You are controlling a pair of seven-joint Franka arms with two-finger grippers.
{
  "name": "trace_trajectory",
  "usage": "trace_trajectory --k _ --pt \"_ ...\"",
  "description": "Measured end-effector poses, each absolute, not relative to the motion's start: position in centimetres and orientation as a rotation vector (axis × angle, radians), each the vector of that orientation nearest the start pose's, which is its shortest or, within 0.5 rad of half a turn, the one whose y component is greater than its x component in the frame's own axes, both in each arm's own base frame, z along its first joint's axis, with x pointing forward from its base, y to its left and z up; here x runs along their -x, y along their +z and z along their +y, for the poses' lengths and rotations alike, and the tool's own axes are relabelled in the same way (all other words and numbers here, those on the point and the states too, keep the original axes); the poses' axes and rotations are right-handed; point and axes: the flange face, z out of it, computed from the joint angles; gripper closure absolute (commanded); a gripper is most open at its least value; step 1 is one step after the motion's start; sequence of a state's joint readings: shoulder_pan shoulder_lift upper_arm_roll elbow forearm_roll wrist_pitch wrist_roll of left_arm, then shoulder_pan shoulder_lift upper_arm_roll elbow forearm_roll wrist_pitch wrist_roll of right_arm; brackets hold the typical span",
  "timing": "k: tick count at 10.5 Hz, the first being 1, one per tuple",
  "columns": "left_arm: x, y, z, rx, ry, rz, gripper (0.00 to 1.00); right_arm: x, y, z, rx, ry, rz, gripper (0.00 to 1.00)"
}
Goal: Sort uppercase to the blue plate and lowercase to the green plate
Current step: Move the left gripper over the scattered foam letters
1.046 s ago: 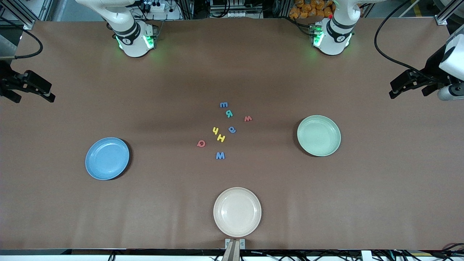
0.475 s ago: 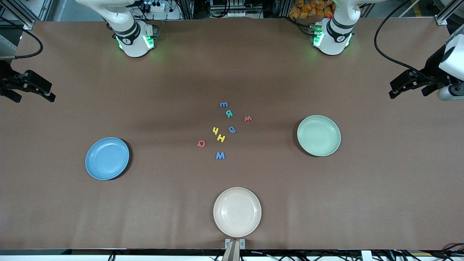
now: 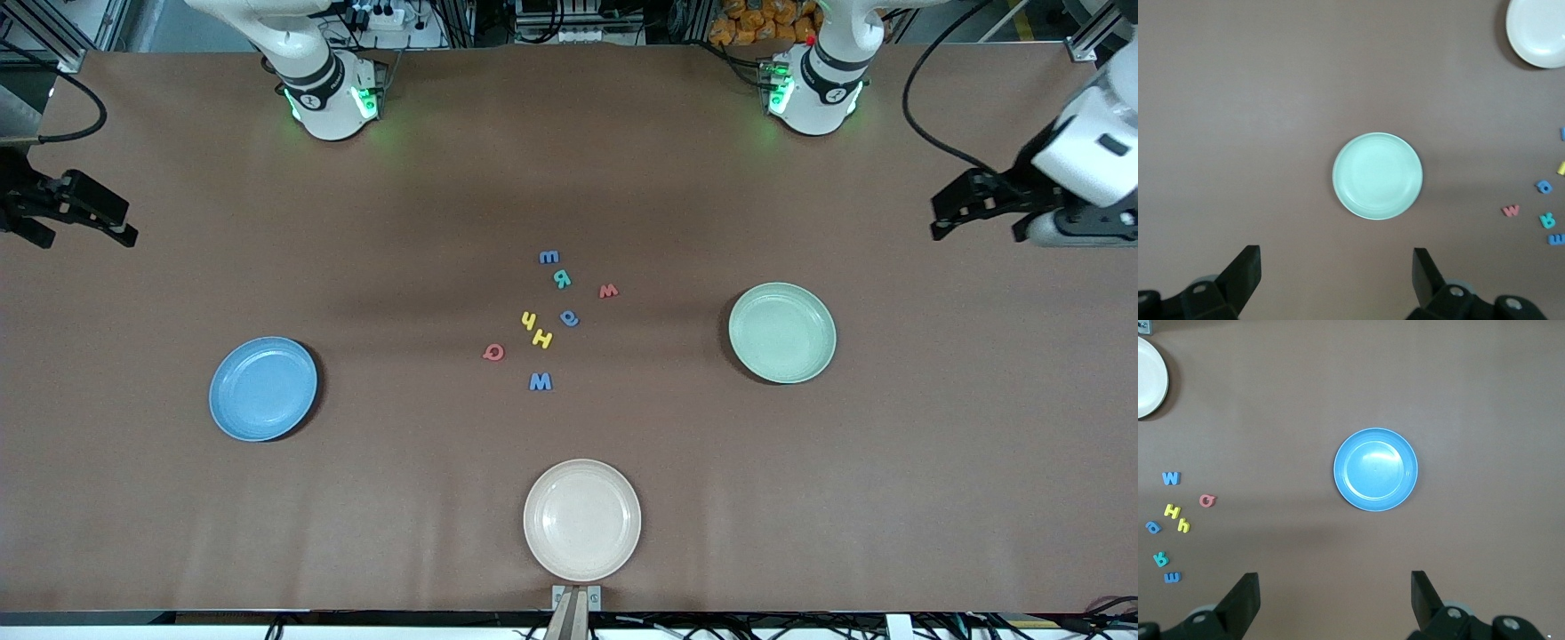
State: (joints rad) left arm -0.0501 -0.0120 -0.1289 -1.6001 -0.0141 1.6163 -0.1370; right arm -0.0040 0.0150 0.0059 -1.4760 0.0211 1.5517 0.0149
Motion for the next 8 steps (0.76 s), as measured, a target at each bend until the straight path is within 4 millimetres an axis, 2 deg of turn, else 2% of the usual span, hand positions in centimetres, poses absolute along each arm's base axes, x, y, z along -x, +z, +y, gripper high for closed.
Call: trace_trajectory --k 3,6,8 --pt "-54.6 58.7 -17.0 3.19 0.074 0.029 0.0 -55.8 65.9 0.3 3.124 -0.093 0.019 0.0" --pt "-54.8 55.8 -22.1 3.285 0.177 -0.065 0.0 -55.7 67.0 0.1 3.14 -0.128 0.02 0.0" --pt "-55.1 52.9 -26.4 3.301 0.203 -0.135 0.0 -55.7 67.1 0.1 3.141 -0.132 0.021 0.0"
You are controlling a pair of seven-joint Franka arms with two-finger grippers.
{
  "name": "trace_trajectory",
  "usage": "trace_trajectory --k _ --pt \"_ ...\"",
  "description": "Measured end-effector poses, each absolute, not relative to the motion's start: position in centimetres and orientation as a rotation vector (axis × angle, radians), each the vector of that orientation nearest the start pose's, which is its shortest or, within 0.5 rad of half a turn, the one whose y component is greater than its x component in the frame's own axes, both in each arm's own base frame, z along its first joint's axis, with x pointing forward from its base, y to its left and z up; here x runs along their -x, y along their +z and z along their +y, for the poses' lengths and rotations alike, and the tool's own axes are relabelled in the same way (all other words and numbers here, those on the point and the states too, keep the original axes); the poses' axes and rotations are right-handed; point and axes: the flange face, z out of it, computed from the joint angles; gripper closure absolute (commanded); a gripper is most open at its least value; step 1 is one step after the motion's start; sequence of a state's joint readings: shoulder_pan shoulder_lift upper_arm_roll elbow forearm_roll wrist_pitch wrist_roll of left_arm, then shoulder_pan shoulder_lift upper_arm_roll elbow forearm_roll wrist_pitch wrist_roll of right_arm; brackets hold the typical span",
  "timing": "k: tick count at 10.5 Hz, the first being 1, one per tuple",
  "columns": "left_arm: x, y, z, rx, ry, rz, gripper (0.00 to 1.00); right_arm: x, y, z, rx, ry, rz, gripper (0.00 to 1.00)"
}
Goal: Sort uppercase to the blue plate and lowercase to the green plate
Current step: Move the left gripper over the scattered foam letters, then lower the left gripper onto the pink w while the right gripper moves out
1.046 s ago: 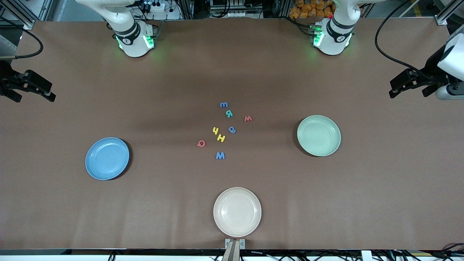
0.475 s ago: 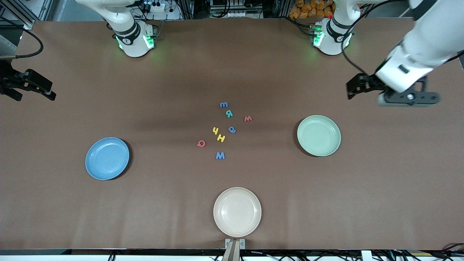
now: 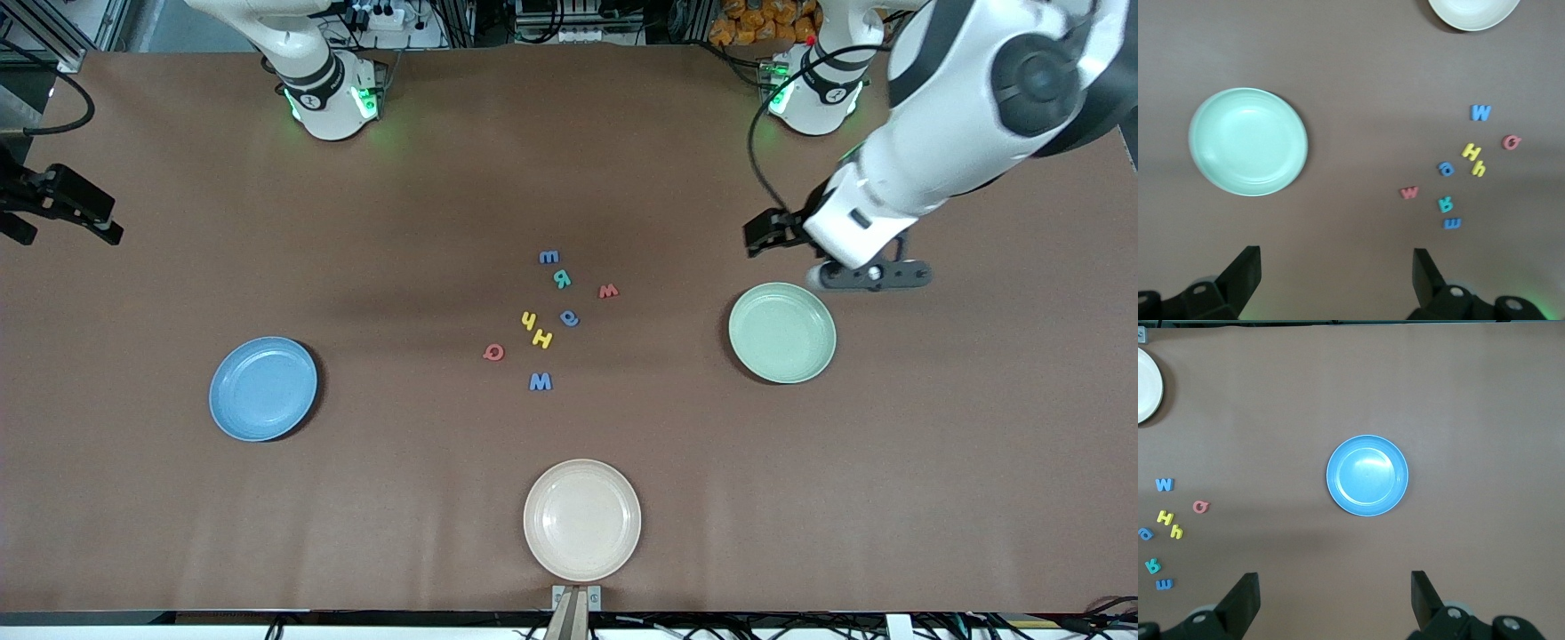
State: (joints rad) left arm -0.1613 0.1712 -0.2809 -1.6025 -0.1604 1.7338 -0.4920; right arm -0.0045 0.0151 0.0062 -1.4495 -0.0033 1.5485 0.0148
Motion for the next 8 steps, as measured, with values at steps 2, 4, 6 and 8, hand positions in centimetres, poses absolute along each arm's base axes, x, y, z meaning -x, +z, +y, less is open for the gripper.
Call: trace_trajectory --k 2,4,6,8 --pt "-54.6 49.4 -31.5 3.309 0.23 -0.173 0.0 -55.7 67.1 0.3 3.141 -0.128 0.015 0.0" --pt "-54.0 45.7 -35.9 3.314 0.259 -0.203 0.0 -55.6 66.3 0.2 3.144 -0.062 0.018 0.0" --pt "-53.5 41.3 -38.7 3.296 0.331 -0.194 0.0 -56.2 64.6 -0.2 3.144 0.013 0.028 0.0" --pt "-53.2 37.4 -40.4 3.267 0.343 -0.223 0.0 -57.8 61.3 -0.4 3.143 0.104 0.034 0.0"
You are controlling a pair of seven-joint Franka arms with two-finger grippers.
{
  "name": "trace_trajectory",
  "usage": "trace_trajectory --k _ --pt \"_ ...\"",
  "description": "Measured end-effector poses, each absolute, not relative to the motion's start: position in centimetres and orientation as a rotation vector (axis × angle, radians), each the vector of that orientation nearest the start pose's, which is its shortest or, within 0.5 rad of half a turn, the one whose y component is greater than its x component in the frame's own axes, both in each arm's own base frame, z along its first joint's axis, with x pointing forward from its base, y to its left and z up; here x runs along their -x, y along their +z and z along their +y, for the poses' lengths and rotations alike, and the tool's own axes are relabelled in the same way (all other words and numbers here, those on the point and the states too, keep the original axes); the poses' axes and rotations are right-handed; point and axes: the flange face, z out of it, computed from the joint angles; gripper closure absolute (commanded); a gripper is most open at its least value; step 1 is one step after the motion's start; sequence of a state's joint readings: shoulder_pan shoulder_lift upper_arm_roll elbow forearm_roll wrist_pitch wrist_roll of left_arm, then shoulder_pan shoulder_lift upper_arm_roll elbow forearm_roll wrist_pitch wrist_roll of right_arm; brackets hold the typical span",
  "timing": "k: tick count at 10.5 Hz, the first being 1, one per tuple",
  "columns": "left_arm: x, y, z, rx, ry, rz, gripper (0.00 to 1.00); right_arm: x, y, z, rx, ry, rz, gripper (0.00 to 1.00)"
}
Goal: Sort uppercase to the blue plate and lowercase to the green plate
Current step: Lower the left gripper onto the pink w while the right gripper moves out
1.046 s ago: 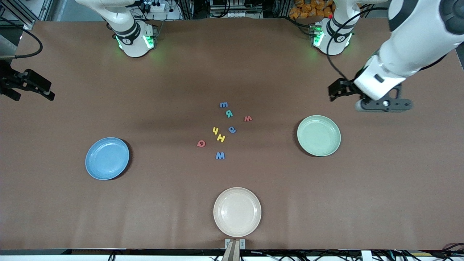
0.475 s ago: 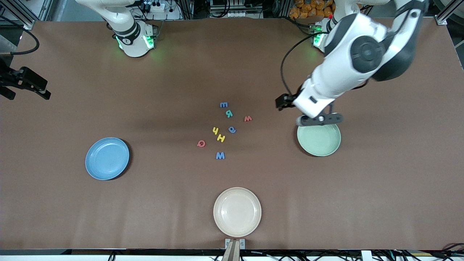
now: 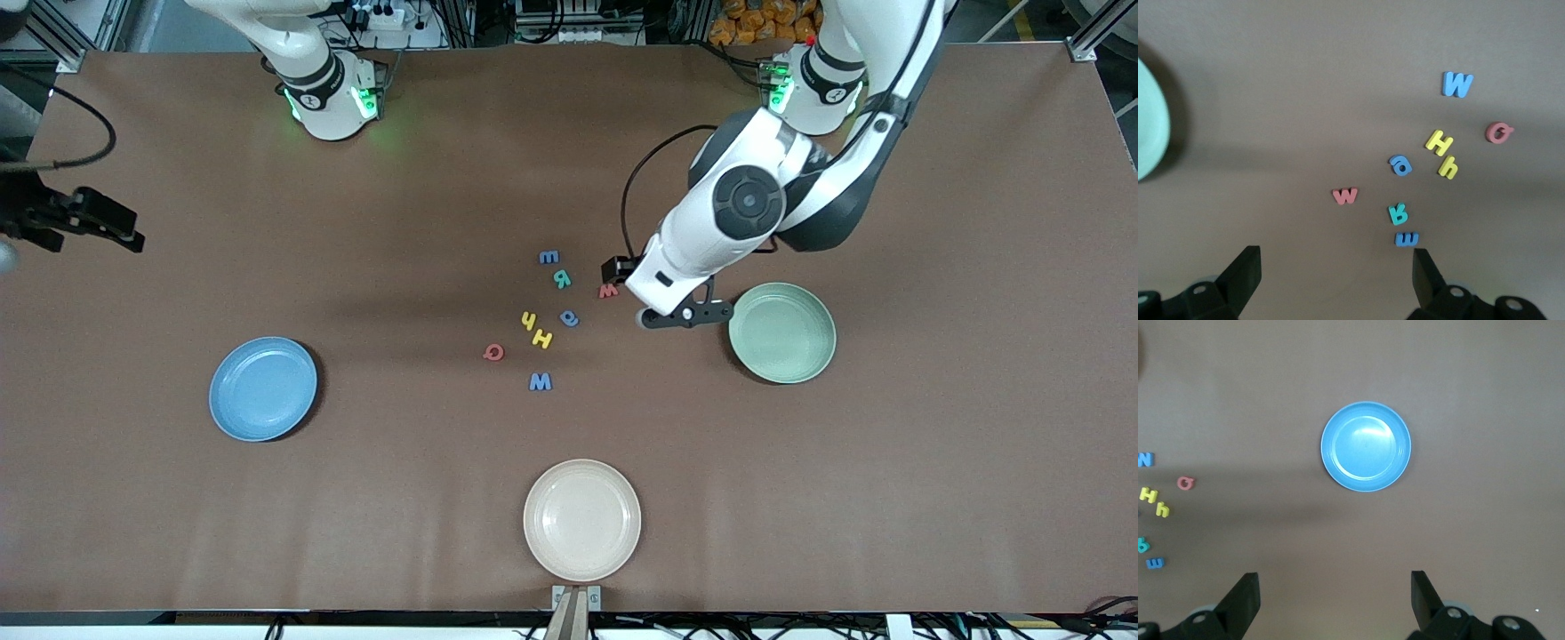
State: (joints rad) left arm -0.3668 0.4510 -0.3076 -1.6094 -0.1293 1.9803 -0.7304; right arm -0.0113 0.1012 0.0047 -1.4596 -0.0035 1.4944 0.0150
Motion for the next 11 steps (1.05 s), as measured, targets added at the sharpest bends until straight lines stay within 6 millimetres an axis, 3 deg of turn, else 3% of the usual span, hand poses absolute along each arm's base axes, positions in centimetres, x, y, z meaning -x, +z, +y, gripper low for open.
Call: trace_trajectory --k 3,8,11 --pt "-52.2 31.9 -42.1 3.214 0.35 -0.241 0.0 -61.0 55.6 -0.6 3.139 0.183 0.038 0.0" --pt "-49.2 26.2 -44.3 3.18 0.226 -0.325 0.0 -64.6 48.1 -0.7 3.136 0.23 0.04 0.0" --pt "-46.8 23.0 -45.3 3.17 0.174 -0.353 0.0 -66.0 44.6 -0.6 3.134 0.241 0.037 0.0"
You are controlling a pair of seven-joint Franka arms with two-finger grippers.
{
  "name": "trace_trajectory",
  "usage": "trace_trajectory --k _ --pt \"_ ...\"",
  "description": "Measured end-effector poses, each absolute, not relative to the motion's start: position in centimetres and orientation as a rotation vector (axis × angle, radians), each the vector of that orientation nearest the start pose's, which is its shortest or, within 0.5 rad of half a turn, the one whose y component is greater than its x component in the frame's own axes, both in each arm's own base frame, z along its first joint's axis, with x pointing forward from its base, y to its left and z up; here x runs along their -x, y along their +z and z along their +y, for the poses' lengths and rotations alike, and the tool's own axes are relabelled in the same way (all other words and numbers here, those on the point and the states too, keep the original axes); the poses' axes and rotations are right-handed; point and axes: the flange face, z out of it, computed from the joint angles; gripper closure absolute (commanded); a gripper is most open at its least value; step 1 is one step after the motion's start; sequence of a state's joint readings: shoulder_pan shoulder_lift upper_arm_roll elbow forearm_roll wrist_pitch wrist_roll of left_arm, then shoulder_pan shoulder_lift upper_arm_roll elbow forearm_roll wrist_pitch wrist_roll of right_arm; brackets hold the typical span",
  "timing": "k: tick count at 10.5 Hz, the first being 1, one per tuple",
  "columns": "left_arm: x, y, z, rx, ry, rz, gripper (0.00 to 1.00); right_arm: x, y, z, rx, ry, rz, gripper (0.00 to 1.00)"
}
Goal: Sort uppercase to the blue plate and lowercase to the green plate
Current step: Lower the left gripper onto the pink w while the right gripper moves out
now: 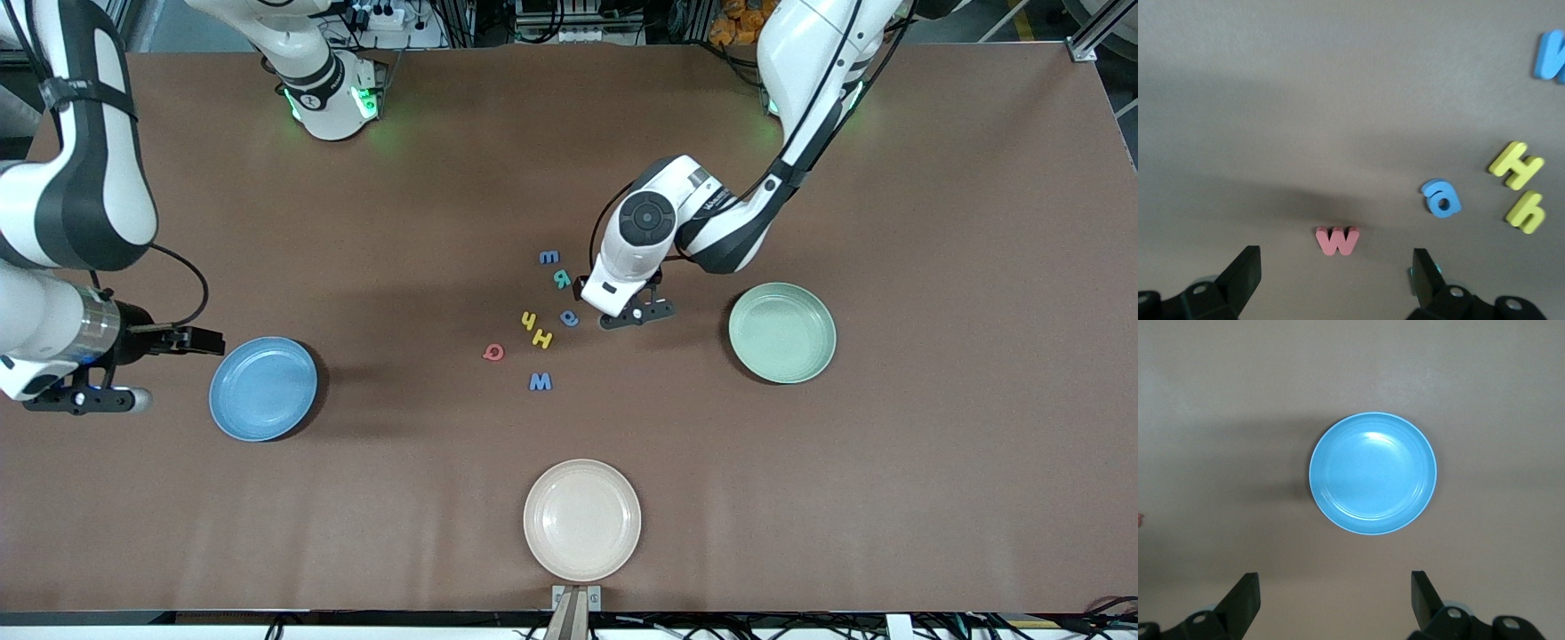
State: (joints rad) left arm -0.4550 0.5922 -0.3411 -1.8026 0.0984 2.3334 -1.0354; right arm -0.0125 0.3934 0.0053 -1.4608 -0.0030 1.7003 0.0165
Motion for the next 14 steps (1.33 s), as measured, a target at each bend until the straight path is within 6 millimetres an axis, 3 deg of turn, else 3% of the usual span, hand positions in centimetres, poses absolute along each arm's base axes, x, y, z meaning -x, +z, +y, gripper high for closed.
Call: trace_trajectory --k 3,6,10,12,14 --pt "-45.1 20.4 -45.2 3.125 0.085 -0.375 0.0 -66.3 42.8 -0.1 3.122 0.28 0.031 0.0" --pt "-44.3 18.0 -45.5 3.089 0.031 -0.413 0.0 -67.0 39.5 0.3 3.108 0.316 0.028 0.0" --pt "-44.2 18.8 -47.0 3.134 0.01 -0.446 0.02 -67.4 37.2 0.8 3.1 0.345 0.019 0.0" --pt "-43.5 18.7 -47.6 3.138 0.016 -0.426 0.03 -67.4 37.1 2.5 3.098 0.349 -0.019 0.0" --pt "-43.1 18.0 -47.7 3.132 0.034 -0.408 0.03 -67.0 36.7 5.7 3.091 0.377 -0.086 0.0"
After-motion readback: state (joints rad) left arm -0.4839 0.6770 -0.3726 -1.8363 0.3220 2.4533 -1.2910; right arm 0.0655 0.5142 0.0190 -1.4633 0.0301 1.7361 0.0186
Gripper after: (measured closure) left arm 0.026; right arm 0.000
